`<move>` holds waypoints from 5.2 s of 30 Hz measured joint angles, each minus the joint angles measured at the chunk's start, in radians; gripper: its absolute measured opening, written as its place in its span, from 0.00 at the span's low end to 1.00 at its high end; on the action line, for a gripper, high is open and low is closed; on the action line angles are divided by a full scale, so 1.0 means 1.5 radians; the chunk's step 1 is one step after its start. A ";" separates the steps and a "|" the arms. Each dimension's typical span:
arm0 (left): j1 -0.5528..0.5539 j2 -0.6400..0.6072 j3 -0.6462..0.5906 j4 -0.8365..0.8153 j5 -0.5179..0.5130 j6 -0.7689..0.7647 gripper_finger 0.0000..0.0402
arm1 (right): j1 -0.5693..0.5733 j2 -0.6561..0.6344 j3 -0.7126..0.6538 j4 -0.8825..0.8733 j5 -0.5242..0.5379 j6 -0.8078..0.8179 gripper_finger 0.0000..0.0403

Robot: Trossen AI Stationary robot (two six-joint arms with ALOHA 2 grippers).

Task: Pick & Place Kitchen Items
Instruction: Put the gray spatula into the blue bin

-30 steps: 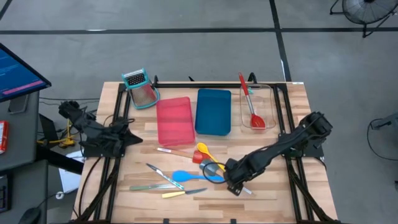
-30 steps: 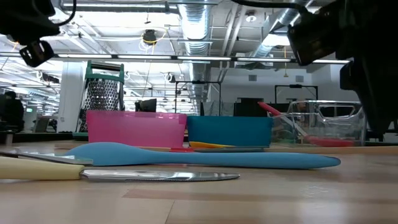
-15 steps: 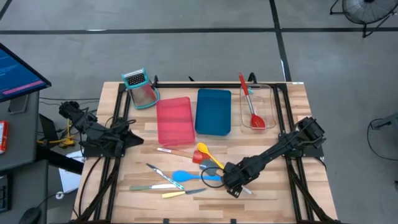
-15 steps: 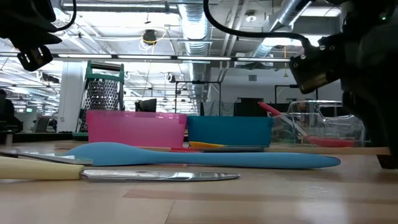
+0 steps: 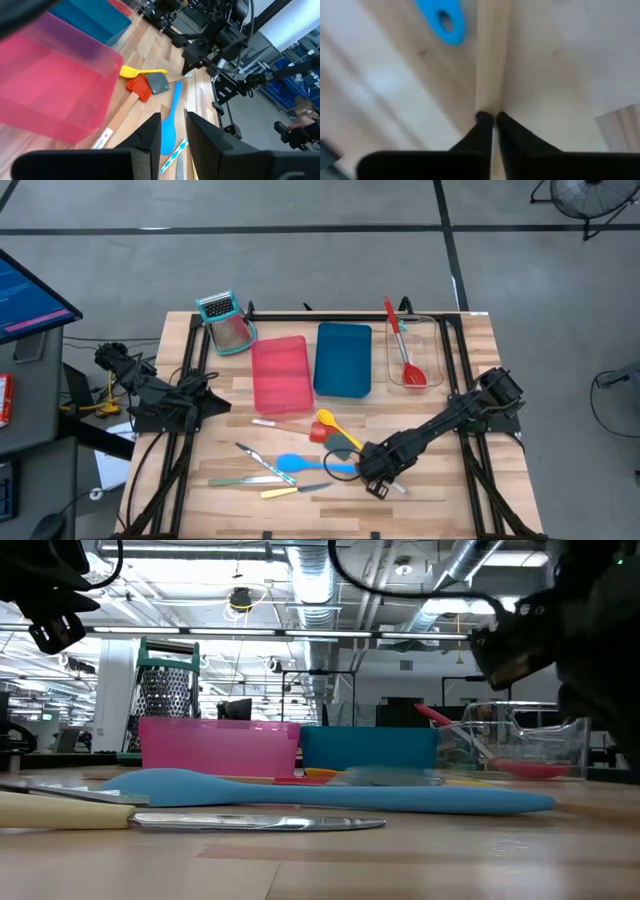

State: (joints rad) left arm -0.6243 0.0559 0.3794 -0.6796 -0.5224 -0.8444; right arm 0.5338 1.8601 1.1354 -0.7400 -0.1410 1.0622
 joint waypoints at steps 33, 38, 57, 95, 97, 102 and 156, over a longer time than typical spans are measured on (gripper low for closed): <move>0.000 0.004 0.000 0.001 -0.020 -0.002 0.19 | 0.127 -0.050 -0.005 -0.014 0.469 0.083 0.65; 0.000 0.004 0.000 0.000 -0.023 0.001 0.19 | 0.147 -0.049 -0.035 0.114 0.473 0.036 0.62; 0.000 0.004 0.000 0.000 -0.024 -0.001 0.19 | 0.056 -0.048 -0.134 0.332 0.437 -0.151 0.61; 0.000 0.008 0.001 0.000 -0.023 0.001 0.19 | 0.026 0.005 -0.152 0.367 0.420 -0.154 0.20; 0.000 0.008 0.001 0.000 -0.022 0.001 0.19 | 0.026 0.005 -0.152 0.364 0.412 -0.154 0.16; 0.000 0.008 0.001 0.000 -0.022 0.001 0.19 | 0.025 0.004 -0.152 0.362 0.394 -0.153 0.13; 0.000 0.012 0.000 0.004 -0.027 0.005 0.19 | -0.476 -0.065 0.130 0.053 0.303 -0.178 0.14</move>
State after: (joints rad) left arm -0.6240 0.0744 0.3794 -0.6729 -0.5626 -0.8371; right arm -0.1798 1.7627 1.3311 -0.6609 0.3129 0.7958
